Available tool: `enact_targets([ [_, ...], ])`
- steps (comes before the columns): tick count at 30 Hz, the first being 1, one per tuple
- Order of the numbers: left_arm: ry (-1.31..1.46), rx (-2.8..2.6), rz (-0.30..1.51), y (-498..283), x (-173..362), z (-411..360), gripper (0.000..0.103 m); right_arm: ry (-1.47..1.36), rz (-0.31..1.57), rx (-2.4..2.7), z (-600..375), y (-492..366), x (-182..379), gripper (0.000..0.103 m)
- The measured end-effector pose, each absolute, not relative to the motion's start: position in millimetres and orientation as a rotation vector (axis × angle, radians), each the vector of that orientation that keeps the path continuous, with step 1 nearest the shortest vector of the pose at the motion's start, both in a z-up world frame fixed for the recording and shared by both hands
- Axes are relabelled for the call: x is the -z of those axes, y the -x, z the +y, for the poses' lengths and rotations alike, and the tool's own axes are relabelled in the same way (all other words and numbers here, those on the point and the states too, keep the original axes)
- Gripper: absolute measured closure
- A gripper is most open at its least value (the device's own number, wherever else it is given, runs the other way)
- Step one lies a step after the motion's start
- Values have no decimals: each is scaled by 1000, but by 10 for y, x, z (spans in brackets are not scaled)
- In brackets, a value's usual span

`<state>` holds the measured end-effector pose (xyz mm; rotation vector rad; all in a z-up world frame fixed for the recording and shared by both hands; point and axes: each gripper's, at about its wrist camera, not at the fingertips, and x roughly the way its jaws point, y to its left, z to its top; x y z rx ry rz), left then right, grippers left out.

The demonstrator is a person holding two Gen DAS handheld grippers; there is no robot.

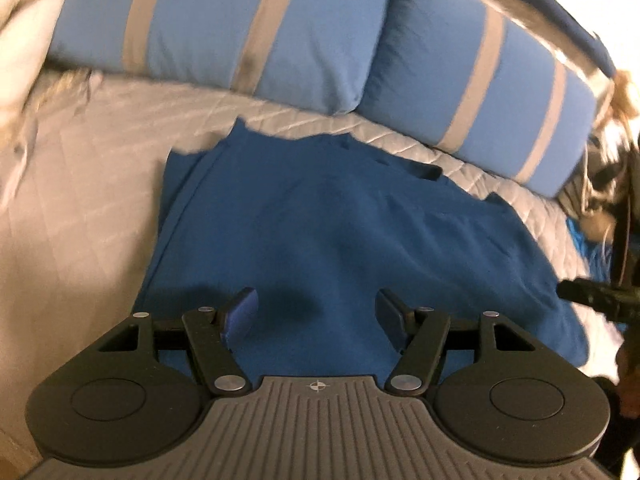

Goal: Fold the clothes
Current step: 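Open both grippers and lift them off the folded sweatshirt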

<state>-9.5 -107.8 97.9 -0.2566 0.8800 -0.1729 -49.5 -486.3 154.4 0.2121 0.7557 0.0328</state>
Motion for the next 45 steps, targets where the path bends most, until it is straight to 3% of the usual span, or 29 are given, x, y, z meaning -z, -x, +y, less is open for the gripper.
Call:
enact_targets([
  [8,341,136,729,305,-1083,-979,39,-251,634,19,-4935,672,-1622,0],
  [20,564,176,751,259,-960,-672,39,-325,604,-6,-5081,708,-1635,0],
  [24,523,196,776,250,-979,-572,39,-393,607,-30,-5273,732,-1632,0],
  [33,528,164,677,571,-1099,-327,38,-401,713,62,-6004,848,-1433,0],
  [39,334,183,674,671,-1035,-658,38,-653,848,76,-6578,973,-956,1],
  [45,310,195,698,652,-1019,-700,38,-805,872,50,-6657,1228,-673,7],
])
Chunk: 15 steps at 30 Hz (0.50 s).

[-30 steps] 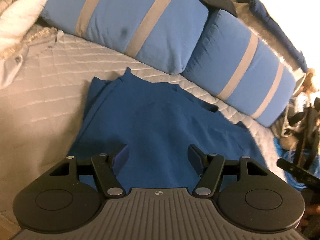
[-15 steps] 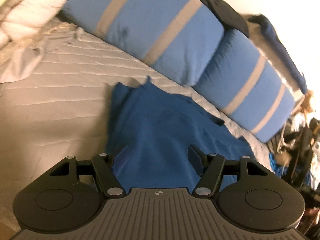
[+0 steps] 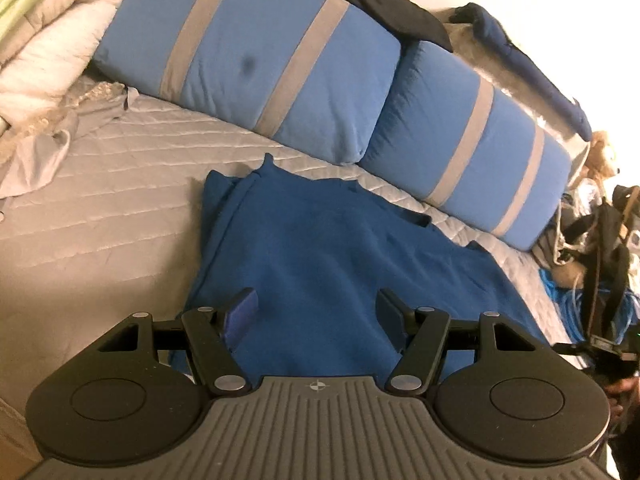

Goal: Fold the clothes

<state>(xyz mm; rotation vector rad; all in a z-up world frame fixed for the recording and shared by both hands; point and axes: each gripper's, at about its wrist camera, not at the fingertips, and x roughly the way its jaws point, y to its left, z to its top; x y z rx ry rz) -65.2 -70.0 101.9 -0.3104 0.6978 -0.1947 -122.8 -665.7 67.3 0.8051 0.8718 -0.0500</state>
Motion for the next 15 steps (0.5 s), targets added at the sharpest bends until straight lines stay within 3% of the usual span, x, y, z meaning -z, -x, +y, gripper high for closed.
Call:
enact_targets([
  [9,363,184,718,633,-961,-640,38,-1074,845,-78,-6546,1315,-473,32],
  [12,385,184,757,594,-922,-606,38,-1109,834,-68,-6520,1245,-403,46],
  [15,401,180,786,569,-887,-579,38,-1111,821,-79,-6479,1148,-419,76],
])
